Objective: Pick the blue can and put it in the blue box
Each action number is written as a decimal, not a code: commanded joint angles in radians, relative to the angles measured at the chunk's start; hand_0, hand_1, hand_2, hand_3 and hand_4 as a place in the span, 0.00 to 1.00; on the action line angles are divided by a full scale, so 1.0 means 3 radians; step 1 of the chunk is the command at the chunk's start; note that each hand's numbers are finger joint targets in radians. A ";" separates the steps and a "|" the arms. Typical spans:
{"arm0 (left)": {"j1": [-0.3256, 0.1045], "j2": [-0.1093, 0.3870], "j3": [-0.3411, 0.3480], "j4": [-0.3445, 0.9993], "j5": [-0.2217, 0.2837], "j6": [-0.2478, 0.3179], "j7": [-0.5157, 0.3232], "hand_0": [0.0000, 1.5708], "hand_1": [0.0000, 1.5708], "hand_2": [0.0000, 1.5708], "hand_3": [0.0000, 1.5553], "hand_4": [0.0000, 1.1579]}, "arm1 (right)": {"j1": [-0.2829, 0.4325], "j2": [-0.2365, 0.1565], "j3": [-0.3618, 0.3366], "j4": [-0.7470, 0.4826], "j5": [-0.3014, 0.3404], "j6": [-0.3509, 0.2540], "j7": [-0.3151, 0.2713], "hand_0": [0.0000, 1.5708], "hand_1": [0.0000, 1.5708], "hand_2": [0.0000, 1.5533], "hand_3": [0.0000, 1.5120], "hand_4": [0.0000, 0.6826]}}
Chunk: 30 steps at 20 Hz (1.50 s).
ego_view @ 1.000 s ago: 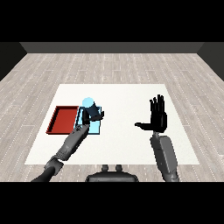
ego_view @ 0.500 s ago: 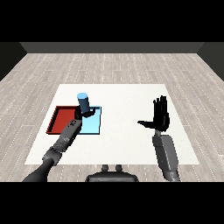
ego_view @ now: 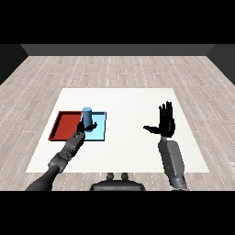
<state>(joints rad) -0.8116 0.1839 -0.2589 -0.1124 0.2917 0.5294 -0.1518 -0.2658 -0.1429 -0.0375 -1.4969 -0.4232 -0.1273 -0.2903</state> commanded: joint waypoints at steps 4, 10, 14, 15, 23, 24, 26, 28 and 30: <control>-0.0020 0.0044 0.0070 0.0334 -0.0020 -0.0274 0.0208 0.74 0.74 0.69 0.35 0.67 | -0.0038 -0.0034 -0.0034 0.0055 -0.0026 0.0135 -0.0047 0.00 0.00 0.00 0.00 0.00; -0.0055 -0.0070 -0.0193 0.0367 -0.0332 0.0011 0.0235 0.00 0.00 0.00 0.00 0.08 | -0.0054 0.0093 0.0031 0.0015 0.0015 0.0068 -0.0094 0.00 0.00 0.00 0.00 0.00; -0.0015 0.0077 -0.0041 0.0258 -0.0219 0.0236 -0.0081 0.00 0.00 0.00 0.00 0.00 | -0.0007 0.0074 -0.0062 0.0130 -0.0102 0.0254 -0.0209 0.00 0.00 0.00 0.00 0.00; 0.0063 -0.0109 0.0025 0.0192 -0.0158 0.0509 -0.0232 0.00 0.00 0.00 0.00 0.00 | -0.0208 0.0050 -0.0135 0.0204 -0.0146 0.0229 -0.0171 0.00 0.00 0.00 0.00 0.00; 0.0069 -0.0124 0.0422 -0.0459 0.0141 0.0547 -0.1201 0.00 0.00 0.00 0.00 0.00 | -0.0083 0.0118 -0.0024 0.0025 -0.0097 0.0192 -0.0114 0.00 0.00 0.00 0.00 0.00; 0.0085 -0.0057 0.0478 -0.0664 0.0211 0.0276 -0.1325 0.00 0.00 0.00 0.00 0.00 | -0.0022 0.0122 0.0030 -0.0131 -0.0096 0.0219 -0.0098 0.00 0.00 0.00 0.00 0.00; 0.0072 -0.0088 0.0514 -0.0857 0.0251 0.0034 -0.1560 0.00 0.00 0.00 0.00 0.00 | -0.0016 -0.0029 -0.0012 -0.0045 -0.0083 0.0303 -0.0028 0.00 0.00 0.00 0.00 0.00; 0.0143 -0.0271 0.0443 -0.1147 0.0247 -0.0274 -0.1850 0.00 0.00 0.00 0.00 0.00 | 0.0062 0.0064 0.0051 -0.0014 -0.0045 0.0314 -0.0138 0.00 0.00 0.00 0.00 0.00; 0.0313 -0.0280 0.0451 -0.1416 0.0318 -0.0547 -0.2043 0.00 0.00 0.00 0.00 0.00 | 0.0092 -0.0081 -0.0013 -0.0094 -0.0058 0.0327 -0.0016 0.00 0.00 0.00 0.00 0.00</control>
<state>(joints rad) -0.7734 0.1308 -0.1304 -0.4002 0.3580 0.4949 -0.6306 -0.2595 -0.1466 -0.0430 -1.5129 -0.4498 -0.0389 -0.3043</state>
